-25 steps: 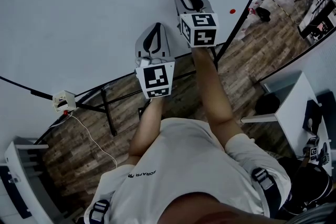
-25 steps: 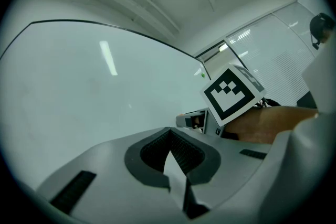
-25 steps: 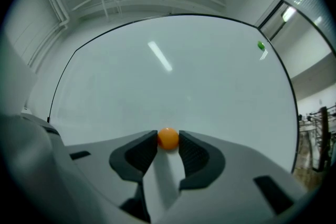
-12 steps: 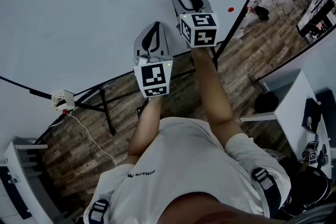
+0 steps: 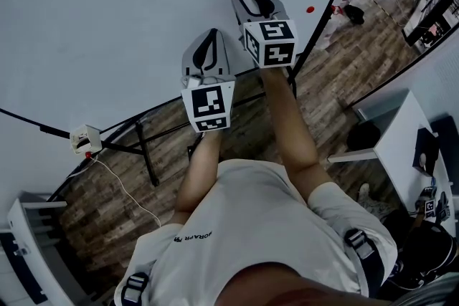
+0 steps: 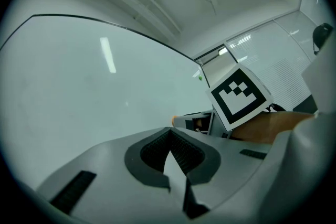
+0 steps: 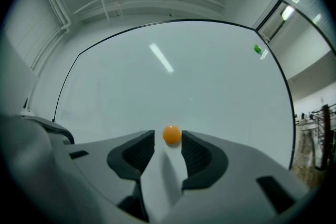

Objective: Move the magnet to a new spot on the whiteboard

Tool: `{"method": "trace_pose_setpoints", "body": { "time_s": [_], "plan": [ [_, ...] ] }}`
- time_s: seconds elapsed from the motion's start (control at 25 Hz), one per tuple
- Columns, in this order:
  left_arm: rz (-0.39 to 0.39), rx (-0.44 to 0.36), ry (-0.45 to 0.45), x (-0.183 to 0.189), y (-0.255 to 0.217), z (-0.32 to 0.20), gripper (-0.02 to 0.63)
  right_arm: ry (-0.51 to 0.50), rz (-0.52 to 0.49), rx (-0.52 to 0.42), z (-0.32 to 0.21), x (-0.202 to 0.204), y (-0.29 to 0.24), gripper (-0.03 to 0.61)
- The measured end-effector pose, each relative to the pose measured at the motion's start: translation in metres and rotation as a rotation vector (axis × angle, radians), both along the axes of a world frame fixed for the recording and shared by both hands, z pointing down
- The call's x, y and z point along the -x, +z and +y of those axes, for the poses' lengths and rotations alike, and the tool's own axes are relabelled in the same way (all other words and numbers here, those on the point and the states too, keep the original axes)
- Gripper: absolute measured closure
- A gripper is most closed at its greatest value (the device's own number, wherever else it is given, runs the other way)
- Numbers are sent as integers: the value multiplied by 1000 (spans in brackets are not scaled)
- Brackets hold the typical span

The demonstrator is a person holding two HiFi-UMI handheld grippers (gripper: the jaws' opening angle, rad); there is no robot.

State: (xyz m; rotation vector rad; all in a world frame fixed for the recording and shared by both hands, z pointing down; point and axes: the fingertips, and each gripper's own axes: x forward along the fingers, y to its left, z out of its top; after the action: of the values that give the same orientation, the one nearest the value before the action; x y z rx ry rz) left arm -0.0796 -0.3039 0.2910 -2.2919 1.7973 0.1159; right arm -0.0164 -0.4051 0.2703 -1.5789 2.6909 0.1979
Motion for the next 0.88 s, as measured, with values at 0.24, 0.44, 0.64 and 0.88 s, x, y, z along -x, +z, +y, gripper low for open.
{"method": "trace_pose_setpoints", "body": {
  "time_s": [0.24,0.44,0.64,0.88],
  "plan": [
    [12,0,7,0,0,3,611,-5,-10,-15,9,-2,-1,463],
    [19,2,13,-4,1,5,611,-3,0,-21,15,-8,2,505],
    [22,2,17,-6,-1,6,611,-9,-1,-17,19,-9,4,530],
    [20,5,18,-6,3,5,611,-30,-11,-14,24,-6,6,554]
  ]
}}
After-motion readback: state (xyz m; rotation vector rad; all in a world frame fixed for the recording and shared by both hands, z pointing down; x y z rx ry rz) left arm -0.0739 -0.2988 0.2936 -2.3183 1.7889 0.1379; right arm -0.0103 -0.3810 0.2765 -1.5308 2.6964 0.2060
